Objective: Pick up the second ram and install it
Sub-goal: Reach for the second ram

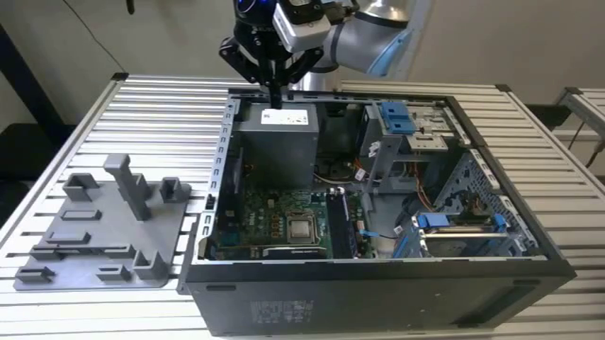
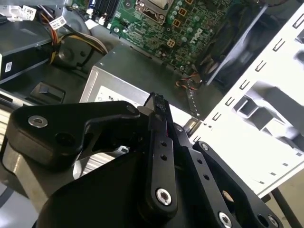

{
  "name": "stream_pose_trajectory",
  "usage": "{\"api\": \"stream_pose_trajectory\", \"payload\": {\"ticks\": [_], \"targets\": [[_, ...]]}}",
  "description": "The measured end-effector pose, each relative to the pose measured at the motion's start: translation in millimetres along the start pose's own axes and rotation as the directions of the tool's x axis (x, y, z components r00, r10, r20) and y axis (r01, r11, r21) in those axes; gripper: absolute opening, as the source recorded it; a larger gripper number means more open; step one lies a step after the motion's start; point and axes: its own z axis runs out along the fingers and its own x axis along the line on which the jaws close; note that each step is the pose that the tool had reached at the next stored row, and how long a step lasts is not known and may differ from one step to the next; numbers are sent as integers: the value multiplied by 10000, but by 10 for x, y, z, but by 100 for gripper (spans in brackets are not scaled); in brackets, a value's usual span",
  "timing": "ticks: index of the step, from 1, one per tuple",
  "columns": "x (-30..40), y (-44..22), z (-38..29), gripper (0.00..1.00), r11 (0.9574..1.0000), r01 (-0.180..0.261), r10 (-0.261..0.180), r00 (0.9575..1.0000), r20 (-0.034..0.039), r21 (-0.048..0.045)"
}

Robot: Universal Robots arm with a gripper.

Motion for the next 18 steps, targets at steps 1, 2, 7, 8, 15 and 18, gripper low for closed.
{"api": "stream_pose_trajectory", "payload": {"ticks": [1,2,7,8,15,18], "targets": [[7,-1,1,11,10000,0,0,10000,0,-1],[13,-1,2,11,10000,1,-1,10000,1,-1],[52,-5,2,11,10000,1,-1,10000,-1,2],[87,-6,2,11,10000,1,-1,10000,0,0],[234,-16,-7,11,10000,-8,8,9997,-240,16],[309,-22,-9,11,10000,-6,7,9995,-300,22]]}}
